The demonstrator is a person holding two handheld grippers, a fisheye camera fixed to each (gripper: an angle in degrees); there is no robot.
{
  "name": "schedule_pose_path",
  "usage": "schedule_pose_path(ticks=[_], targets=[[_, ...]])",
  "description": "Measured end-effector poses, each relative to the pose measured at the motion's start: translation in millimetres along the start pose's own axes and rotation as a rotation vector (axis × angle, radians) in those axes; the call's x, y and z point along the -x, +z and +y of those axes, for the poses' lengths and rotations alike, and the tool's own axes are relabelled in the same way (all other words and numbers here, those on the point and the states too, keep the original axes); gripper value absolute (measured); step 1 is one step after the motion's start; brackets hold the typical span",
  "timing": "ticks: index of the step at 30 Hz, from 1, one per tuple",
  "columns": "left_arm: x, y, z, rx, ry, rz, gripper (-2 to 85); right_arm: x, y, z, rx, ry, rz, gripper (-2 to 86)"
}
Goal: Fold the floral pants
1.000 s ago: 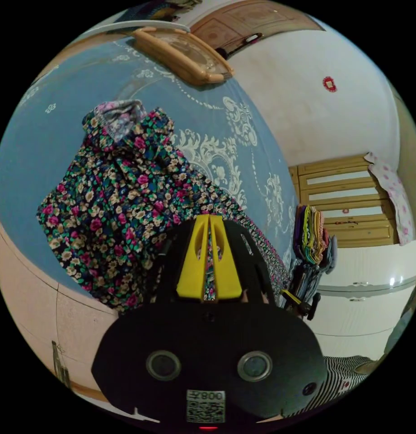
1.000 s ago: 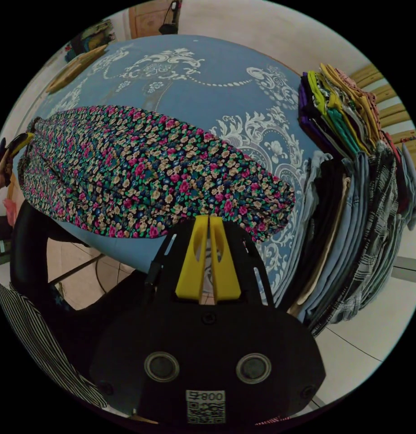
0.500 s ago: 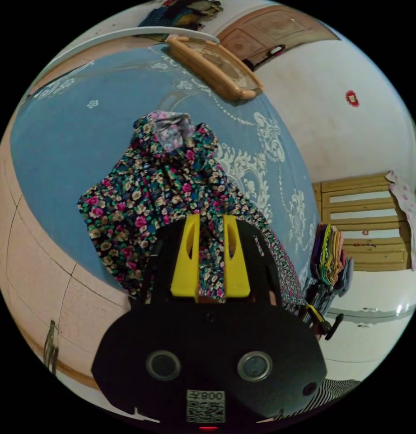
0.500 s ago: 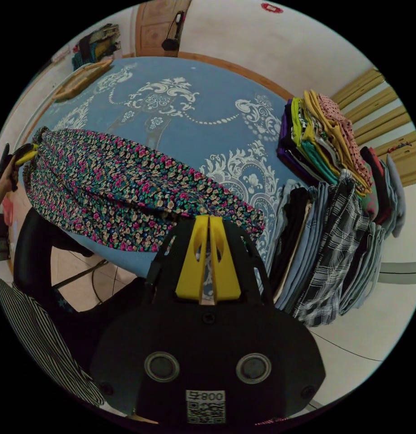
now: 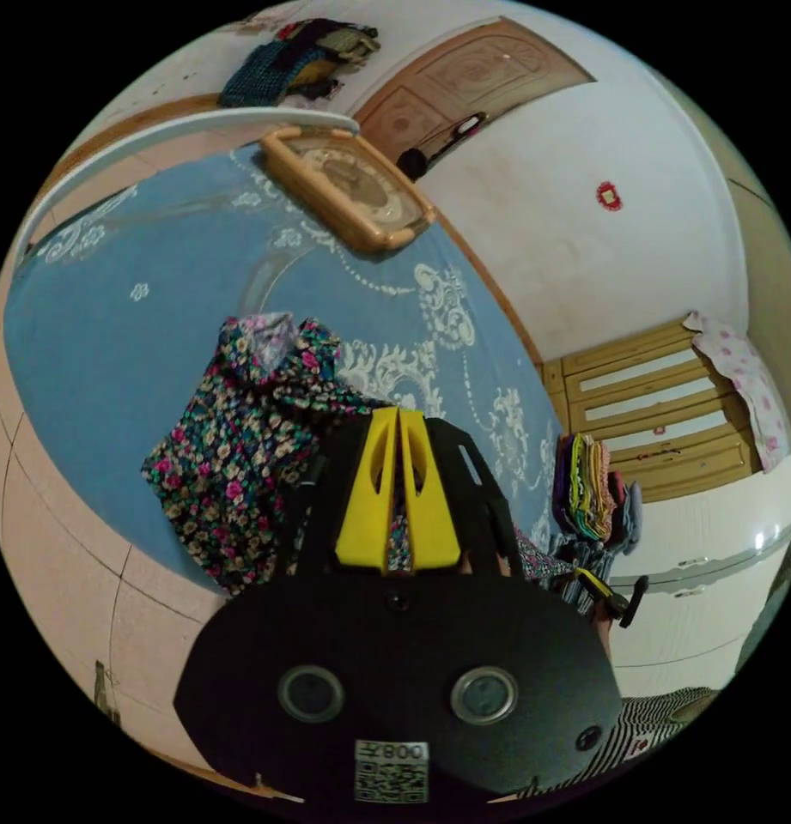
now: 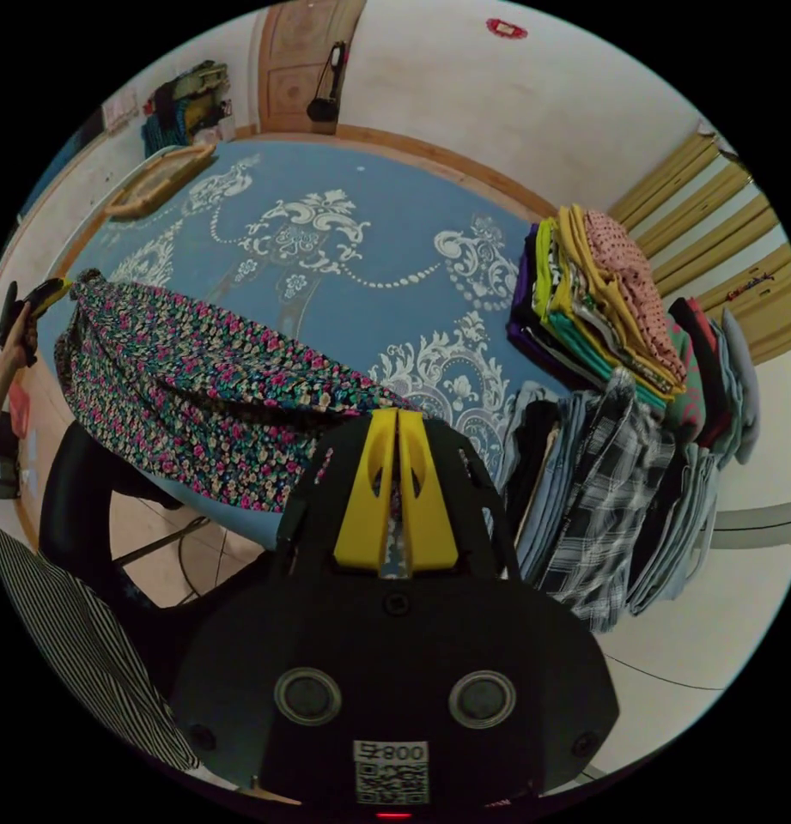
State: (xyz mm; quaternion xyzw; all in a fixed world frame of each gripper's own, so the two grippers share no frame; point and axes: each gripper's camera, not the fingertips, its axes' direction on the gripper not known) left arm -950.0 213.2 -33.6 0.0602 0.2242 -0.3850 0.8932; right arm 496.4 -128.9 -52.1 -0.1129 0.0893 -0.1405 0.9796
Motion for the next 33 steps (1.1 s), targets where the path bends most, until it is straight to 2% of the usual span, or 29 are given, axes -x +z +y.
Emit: schedule_pose_path(ticks=[6, 9, 11, 15, 20, 26, 31, 33], targets=[[-45.8, 20.2, -67.5, -0.034, 0.112, -0.032, 0.7, -53.2, -3.5, -60.9, -0.072, 0.034, 0.025, -0.3], [-68.0, 37.6, -84.8, -0.057, 0.189, -0.193, 1.4, -81.7, 19.5, -110.2, 0.014, 0.044, 0.008, 0.1], [-65.8, 49.6, -87.6, 0.007, 0.166, -0.178, 2.4, -100.7, 47.9, -138.4, 0.135, 0.108, 0.045, 1.0], [-45.6, 49.0, -58.7, 0.059, 0.205, -0.130, 5.6, -113.9, 70.5, -143.7, 0.165, 0.100, 0.102, 3.7], [7.5, 16.1, 10.3, 0.154, 0.189, -0.250, 8.3, -137.1, 94.1, -76.6, 0.149, 0.135, 0.023, 8.2], [83.0, -49.8, 95.9, 0.125, -0.117, -0.350, 10.6, -174.7, 124.6, 48.1, 0.267, 0.360, -0.059, 9.4], [89.2, -23.4, 115.0, 0.227, -0.144, -0.331, 11.4, -204.3, 155.5, 93.1, 0.349, 0.504, -0.121, 10.8], [76.7, -11.2, 115.3, 0.256, -0.113, -0.477, 10.0, -214.4, 166.7, 94.7, 0.365, 0.530, -0.139, 11.0]])
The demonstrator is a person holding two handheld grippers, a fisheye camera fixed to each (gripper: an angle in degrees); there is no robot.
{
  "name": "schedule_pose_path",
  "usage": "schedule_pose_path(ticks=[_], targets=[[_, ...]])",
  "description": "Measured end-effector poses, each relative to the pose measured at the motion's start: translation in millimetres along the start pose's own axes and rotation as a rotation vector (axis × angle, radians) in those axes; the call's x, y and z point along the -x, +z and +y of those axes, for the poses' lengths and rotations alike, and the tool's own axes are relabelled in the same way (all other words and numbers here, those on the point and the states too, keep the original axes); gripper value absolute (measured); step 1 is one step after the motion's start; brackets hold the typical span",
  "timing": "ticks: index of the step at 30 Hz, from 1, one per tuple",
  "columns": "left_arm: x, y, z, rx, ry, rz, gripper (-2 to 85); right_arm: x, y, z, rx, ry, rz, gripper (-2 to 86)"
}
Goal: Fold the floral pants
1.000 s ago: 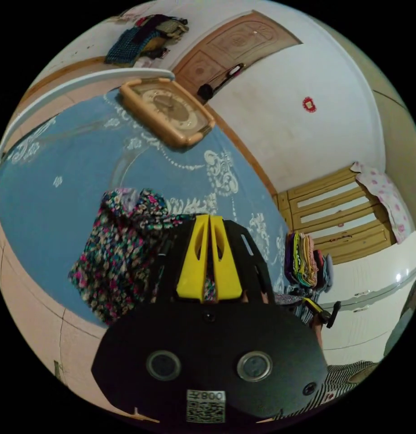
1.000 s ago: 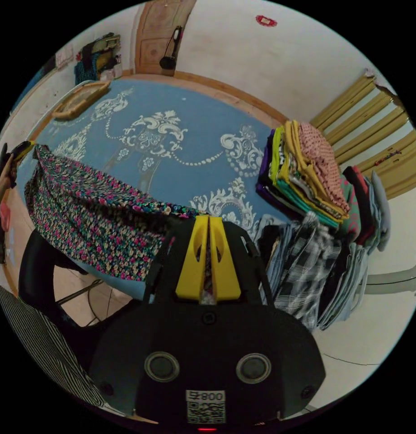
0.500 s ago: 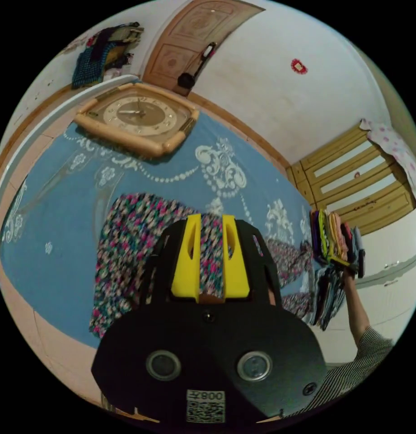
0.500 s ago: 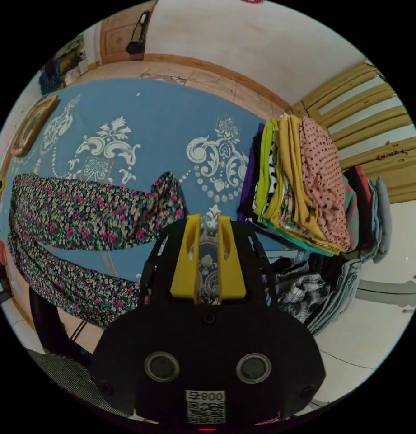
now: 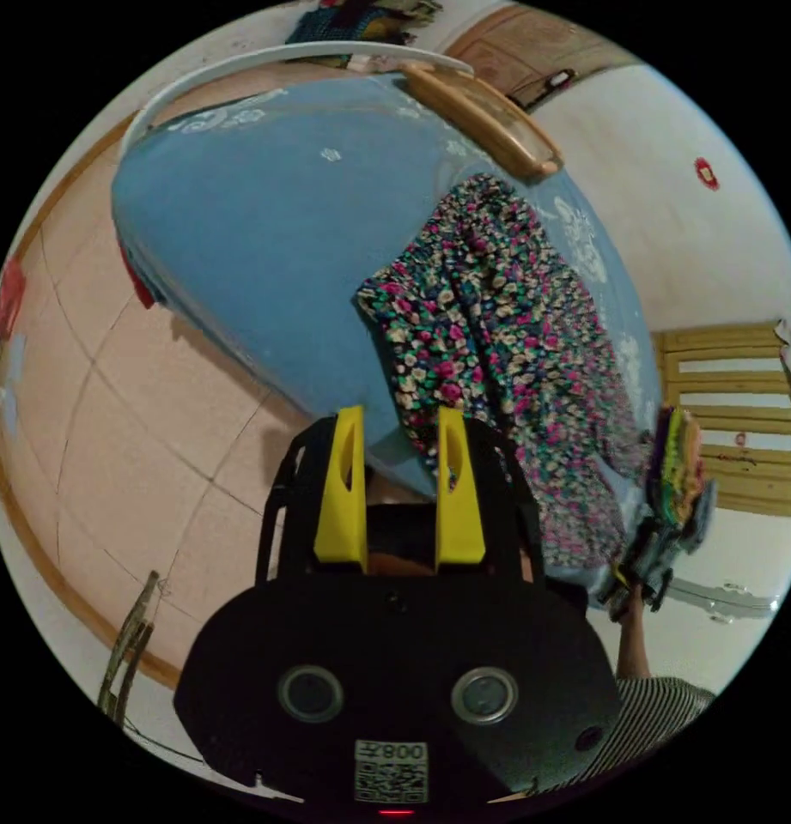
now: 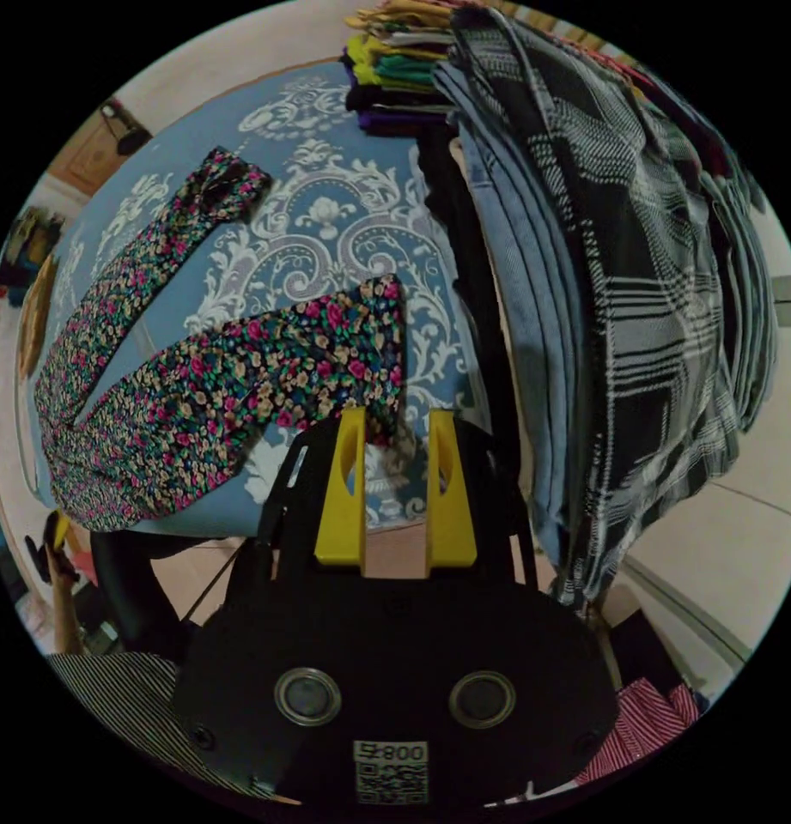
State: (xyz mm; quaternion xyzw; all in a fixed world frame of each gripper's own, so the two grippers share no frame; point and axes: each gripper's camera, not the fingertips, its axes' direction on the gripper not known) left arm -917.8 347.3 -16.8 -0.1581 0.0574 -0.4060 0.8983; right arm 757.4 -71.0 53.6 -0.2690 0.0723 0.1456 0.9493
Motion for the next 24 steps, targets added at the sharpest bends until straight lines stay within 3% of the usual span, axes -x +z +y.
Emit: schedule_pose_path(ticks=[6, 8, 17, 24], targets=[[-1.4, -12.4, 11.5, -0.029, 0.013, 0.083, 1.7, -18.0, 13.4, -21.0, 0.038, 0.007, 0.009, 7.7], [-3.9, -20.5, 13.8, -0.051, 0.031, 0.082, 1.0, -17.5, 14.0, -23.7, 0.048, -0.044, 0.039, 2.6], [-15.3, -77.4, 24.0, -0.219, 0.074, 0.121, 0.2, -48.1, -37.7, -16.6, -0.056, -0.119, 0.002, 0.8], [-36.6, -36.5, 35.8, -0.118, 0.020, 0.068, 0.5, -66.8, -18.7, -18.9, 0.063, -0.158, -0.002, 1.3]])
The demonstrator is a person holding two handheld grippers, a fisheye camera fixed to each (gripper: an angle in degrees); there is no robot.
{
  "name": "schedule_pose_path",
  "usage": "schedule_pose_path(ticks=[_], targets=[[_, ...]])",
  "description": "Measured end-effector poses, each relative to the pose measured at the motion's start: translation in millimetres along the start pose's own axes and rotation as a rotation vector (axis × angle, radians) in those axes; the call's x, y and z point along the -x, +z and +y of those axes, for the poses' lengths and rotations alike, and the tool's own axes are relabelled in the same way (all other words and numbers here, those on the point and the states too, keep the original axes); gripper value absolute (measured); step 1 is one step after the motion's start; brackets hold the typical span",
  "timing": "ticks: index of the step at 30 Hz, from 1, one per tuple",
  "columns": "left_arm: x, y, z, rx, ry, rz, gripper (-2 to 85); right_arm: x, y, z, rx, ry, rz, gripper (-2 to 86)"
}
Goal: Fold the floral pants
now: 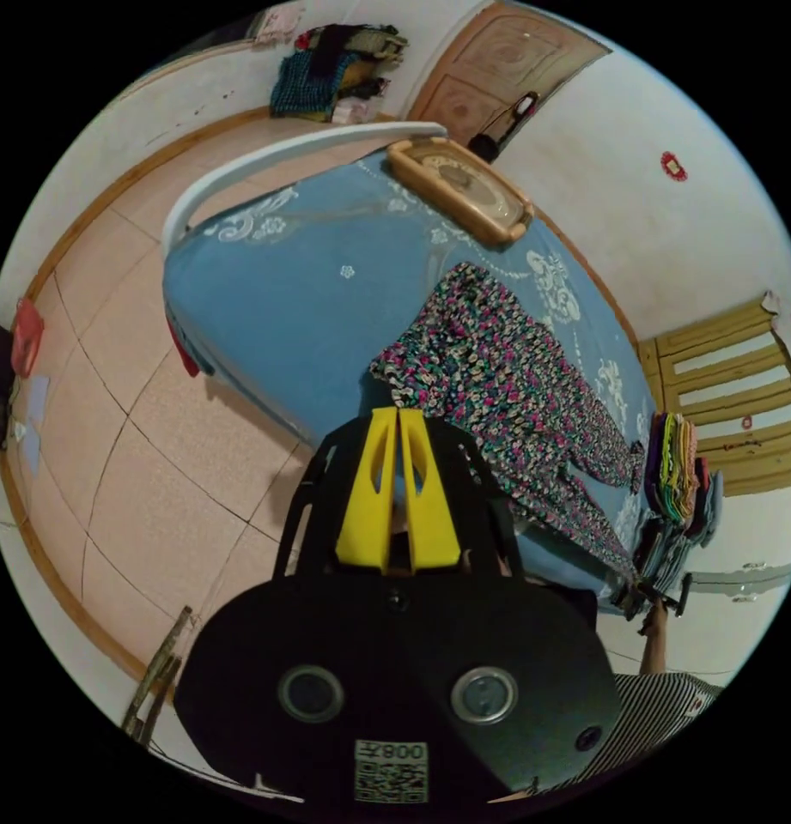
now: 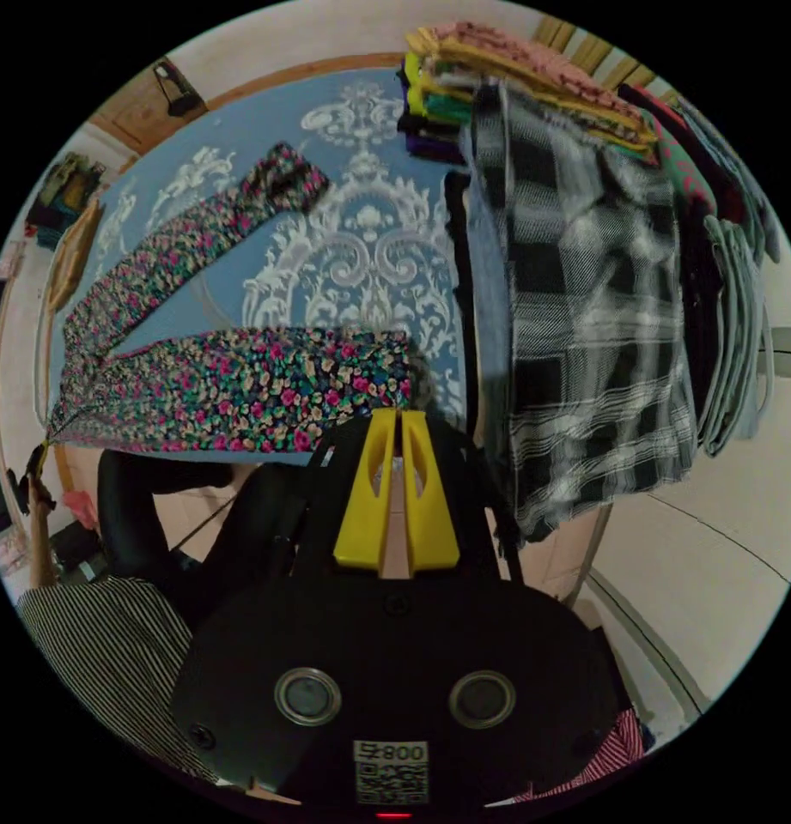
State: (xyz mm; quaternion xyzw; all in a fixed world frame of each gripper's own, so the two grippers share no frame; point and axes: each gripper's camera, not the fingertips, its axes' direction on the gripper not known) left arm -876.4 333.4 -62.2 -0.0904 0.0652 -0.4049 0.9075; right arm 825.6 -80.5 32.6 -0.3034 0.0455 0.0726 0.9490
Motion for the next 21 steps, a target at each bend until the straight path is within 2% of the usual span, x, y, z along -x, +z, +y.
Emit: schedule_pose_path(ticks=[2, 4, 11, 18, 21], targets=[[-7.3, 13.2, 7.2, 0.039, -0.017, -0.002, 0.8, -9.0, 32.7, -5.9, 0.119, 0.047, -0.020, 2.2], [-16.5, 15.3, 14.5, 0.029, -0.020, -0.031, 1.2, -16.9, 40.3, -4.5, 0.126, 0.101, -0.031, 3.6], [-62.2, 8.9, 28.4, -0.091, -0.030, -0.063, 5.0, -23.0, -5.2, -15.6, -0.122, 0.190, -0.020, 10.1], [-225.4, 68.9, 14.3, -0.034, 0.333, 0.050, 6.1, 12.4, -54.7, -59.6, -0.322, 0.151, 0.148, 8.3], [-307.8, 108.9, 11.6, 0.014, 0.515, 0.133, 6.1, 6.6, -70.0, -63.4, -0.410, 0.189, 0.083, 7.3]])
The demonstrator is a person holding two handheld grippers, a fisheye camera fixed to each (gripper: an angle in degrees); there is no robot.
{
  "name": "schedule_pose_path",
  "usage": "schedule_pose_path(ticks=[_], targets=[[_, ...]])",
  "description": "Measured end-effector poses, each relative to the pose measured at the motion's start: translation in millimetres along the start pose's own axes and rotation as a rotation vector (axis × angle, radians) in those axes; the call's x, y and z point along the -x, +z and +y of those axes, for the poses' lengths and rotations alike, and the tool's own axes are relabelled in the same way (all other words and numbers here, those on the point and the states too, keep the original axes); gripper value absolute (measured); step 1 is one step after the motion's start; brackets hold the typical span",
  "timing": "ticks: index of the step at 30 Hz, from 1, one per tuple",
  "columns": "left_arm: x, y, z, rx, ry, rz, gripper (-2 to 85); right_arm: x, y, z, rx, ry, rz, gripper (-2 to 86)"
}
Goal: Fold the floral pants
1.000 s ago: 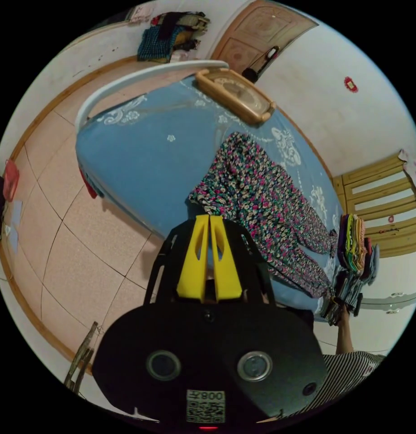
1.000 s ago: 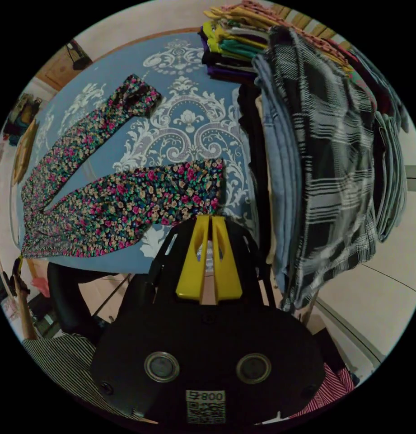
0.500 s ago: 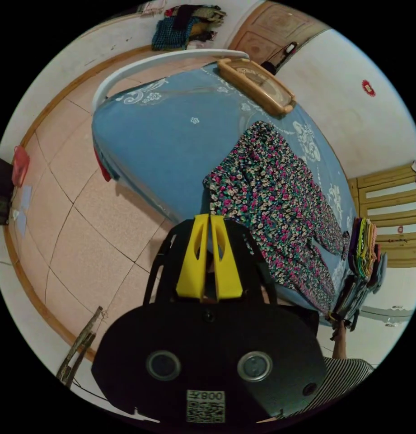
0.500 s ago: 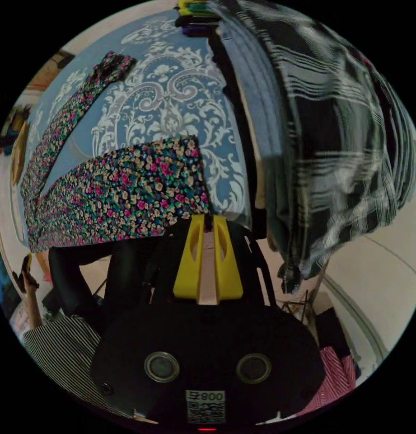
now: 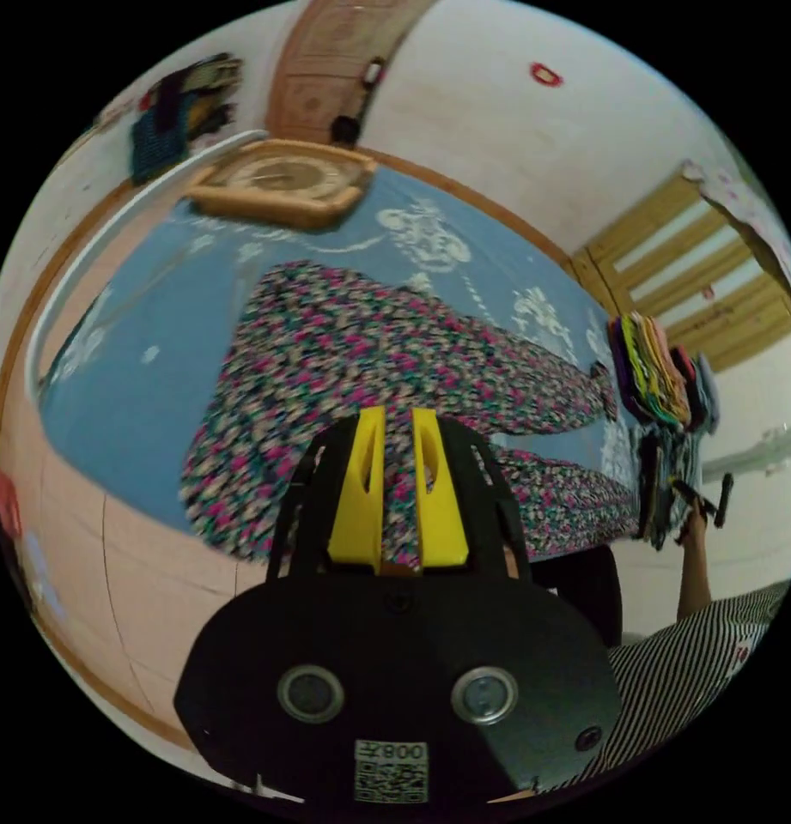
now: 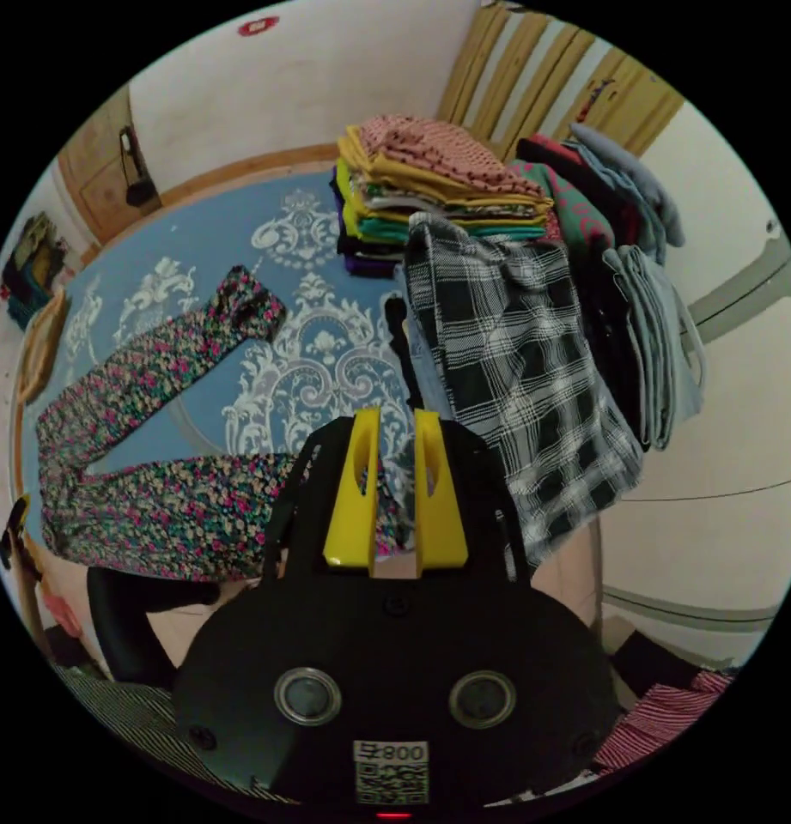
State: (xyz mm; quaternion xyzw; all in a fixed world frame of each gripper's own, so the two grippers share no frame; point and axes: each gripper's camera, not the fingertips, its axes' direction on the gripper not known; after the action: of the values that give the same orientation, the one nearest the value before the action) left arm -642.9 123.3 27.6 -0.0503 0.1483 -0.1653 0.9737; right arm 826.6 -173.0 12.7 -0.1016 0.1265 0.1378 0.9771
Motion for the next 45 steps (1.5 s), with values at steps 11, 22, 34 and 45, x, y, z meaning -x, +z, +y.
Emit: schedule_pose_path(ticks=[11, 22, 34, 45], targets=[[-217.2, 166.0, -77.5, 0.185, 0.438, 0.105, 7.0, 136.2, 79.9, -135.1, 0.011, -0.248, -0.247, 9.0], [-313.1, 250.6, -93.2, 0.273, 0.607, 0.040, 2.3, 182.9, 128.7, -220.5, 0.113, -0.260, -0.226, 1.8], [-351.6, 263.5, -122.0, 0.254, 0.638, 0.151, 0.9, 179.4, 99.8, -356.2, 0.130, -0.290, 0.062, 3.2], [-358.1, 293.9, -142.3, 0.304, 0.624, 0.142, 0.8, 222.9, 148.8, -341.8, 0.162, -0.340, 0.065, 8.2]])
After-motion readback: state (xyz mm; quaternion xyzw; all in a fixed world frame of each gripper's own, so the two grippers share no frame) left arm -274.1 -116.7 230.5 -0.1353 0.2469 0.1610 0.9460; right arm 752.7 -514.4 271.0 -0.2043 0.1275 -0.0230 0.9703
